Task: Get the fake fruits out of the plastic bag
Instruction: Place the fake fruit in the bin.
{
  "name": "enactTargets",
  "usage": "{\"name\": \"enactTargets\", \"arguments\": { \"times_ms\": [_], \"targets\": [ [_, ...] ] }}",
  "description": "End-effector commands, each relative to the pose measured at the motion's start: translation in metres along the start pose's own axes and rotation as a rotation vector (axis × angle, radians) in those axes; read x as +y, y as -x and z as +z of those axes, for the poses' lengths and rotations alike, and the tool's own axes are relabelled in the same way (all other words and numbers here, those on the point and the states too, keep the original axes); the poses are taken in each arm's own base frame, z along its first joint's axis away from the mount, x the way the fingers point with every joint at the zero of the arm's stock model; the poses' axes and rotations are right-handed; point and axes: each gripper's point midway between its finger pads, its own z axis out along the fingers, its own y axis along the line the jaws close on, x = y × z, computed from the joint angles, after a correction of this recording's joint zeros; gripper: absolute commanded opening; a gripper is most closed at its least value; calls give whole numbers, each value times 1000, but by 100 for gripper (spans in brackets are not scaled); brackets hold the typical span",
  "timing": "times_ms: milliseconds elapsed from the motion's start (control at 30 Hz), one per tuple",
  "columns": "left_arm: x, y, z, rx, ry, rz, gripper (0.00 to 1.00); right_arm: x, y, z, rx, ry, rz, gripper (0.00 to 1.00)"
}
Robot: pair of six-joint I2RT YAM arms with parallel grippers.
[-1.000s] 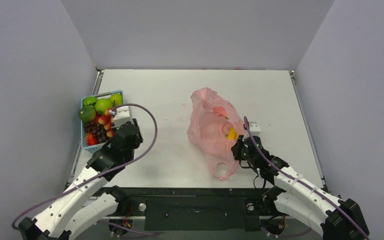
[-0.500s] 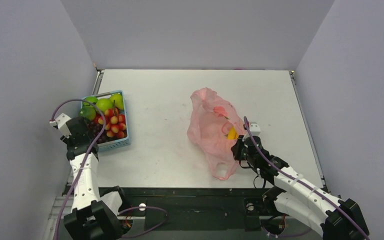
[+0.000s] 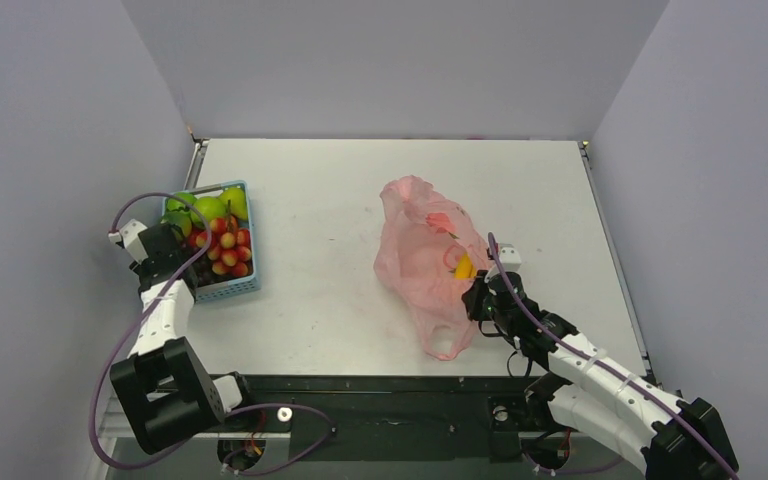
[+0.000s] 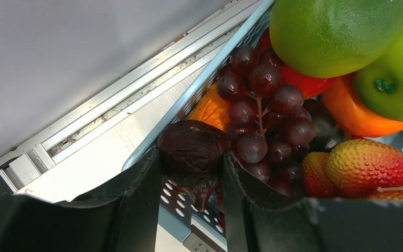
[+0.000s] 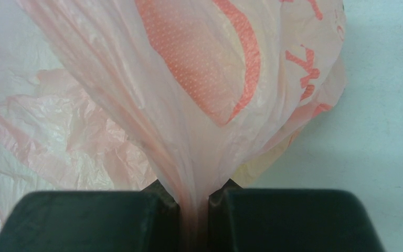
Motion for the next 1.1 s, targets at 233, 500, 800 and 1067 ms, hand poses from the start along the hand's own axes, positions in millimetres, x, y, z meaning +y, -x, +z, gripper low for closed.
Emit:
{"name": "enactTargets", "arguments": {
  "times_ms": [233, 500, 800, 1067],
  "targets": [
    [-5, 26, 7, -93, 3, -36, 58, 12, 6, 7, -1, 24, -18, 0],
    [-9, 38, -18, -109, -45, -89, 87, 11, 6, 6, -2, 22, -15, 0],
    [-41, 47, -98, -143, -344, -160, 85, 11, 7, 6, -7, 23, -16, 0],
    [-152, -37, -218, -49, -973, -13, 78, 12, 6, 7, -2, 23, -17, 0]
  ]
}}
